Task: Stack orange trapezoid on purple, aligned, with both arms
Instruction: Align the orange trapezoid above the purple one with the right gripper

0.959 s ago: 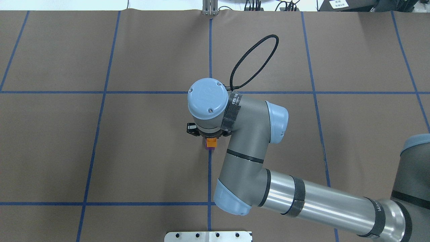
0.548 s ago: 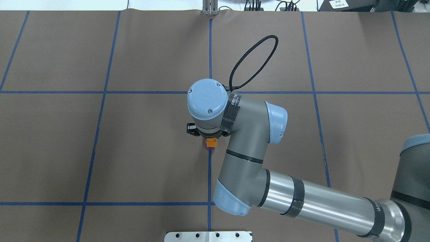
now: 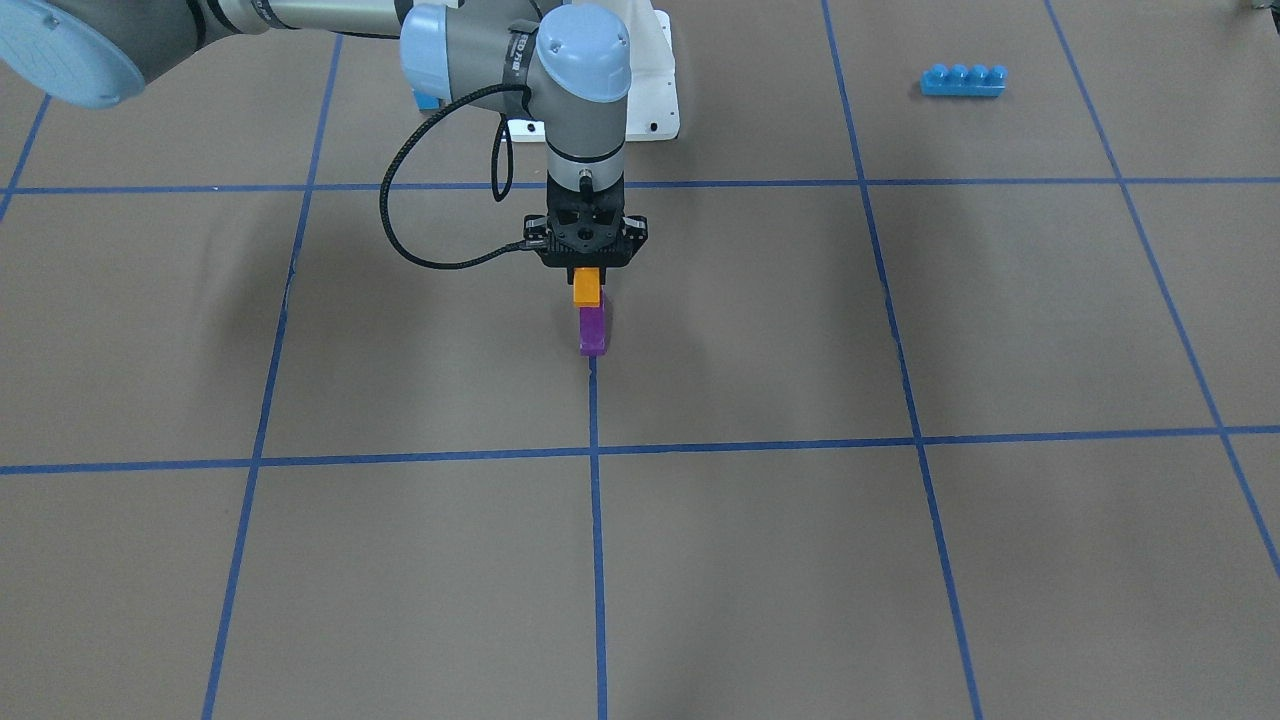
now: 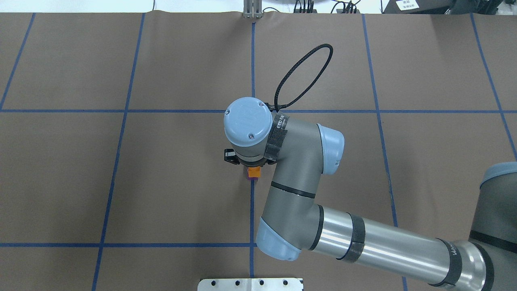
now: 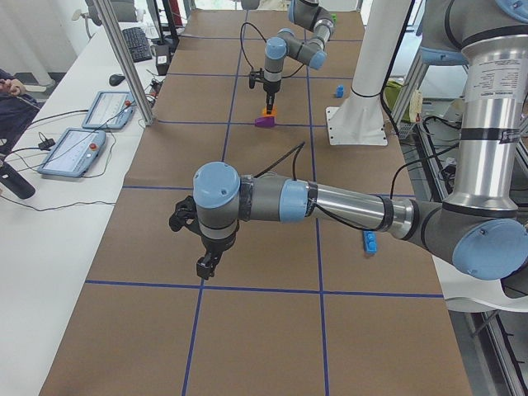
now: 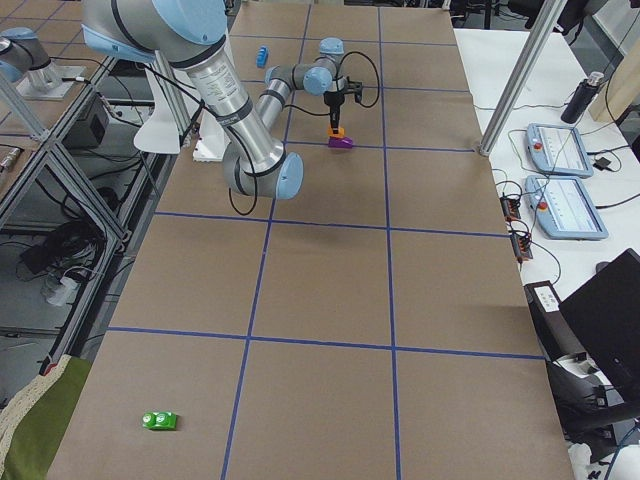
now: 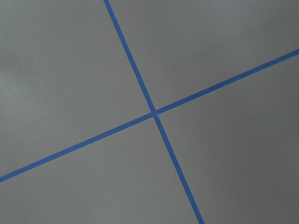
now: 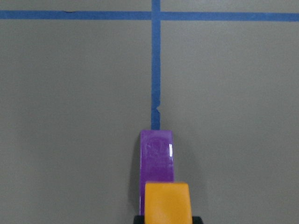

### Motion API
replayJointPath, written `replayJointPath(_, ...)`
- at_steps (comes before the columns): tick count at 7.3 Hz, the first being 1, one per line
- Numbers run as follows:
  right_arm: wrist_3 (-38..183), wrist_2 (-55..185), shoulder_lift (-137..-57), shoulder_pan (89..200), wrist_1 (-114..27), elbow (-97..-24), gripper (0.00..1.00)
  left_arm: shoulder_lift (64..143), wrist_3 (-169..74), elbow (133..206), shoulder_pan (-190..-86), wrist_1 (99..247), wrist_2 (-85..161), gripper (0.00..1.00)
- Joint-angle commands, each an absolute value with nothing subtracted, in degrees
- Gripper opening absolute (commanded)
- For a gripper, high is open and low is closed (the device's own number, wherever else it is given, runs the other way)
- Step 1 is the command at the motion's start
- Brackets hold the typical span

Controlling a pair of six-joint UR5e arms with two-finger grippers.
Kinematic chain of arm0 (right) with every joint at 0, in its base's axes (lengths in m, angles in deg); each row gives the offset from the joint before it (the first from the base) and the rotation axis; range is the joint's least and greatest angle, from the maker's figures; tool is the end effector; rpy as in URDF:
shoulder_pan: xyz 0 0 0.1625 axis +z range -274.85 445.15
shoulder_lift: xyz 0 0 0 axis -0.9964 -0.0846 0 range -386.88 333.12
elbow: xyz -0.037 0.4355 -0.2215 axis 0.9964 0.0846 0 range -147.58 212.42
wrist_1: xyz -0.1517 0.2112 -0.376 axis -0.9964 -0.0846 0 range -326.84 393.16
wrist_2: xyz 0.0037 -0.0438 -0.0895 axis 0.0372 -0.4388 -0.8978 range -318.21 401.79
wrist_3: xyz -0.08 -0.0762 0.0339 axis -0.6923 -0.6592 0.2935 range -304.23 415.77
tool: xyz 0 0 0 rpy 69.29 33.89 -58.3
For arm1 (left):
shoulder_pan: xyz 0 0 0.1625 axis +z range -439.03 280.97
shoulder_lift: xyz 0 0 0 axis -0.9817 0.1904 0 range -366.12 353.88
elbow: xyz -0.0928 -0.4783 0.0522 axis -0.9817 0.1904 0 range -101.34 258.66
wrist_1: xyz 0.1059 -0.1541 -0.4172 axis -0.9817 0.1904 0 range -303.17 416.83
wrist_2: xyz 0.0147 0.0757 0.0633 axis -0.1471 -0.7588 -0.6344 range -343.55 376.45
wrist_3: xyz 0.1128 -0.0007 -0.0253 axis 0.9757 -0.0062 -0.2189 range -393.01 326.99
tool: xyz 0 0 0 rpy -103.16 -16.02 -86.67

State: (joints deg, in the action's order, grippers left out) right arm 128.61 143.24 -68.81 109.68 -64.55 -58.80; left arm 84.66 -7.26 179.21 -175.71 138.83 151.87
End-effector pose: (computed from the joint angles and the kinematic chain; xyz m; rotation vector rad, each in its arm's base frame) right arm -0.6815 -0.4324 0.1770 0.0787 -0.7435 0.0502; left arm -0.1135 -0.5301 0.6419 0.2755 0.7494 0.3381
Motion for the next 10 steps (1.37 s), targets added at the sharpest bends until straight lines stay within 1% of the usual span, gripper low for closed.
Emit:
replayJointPath(1,128.54,143.22,-68.89,109.49,-64.48,-58.64,0.00,84.67,-7.26,179.21,-175.71,138.83,151.89,1.00)
replayJointPath(10,127.67,141.47,-68.10,109.23,-63.52,-58.38,0.00,84.67,-7.35,178.86,-175.71,139.10,151.89,1.00)
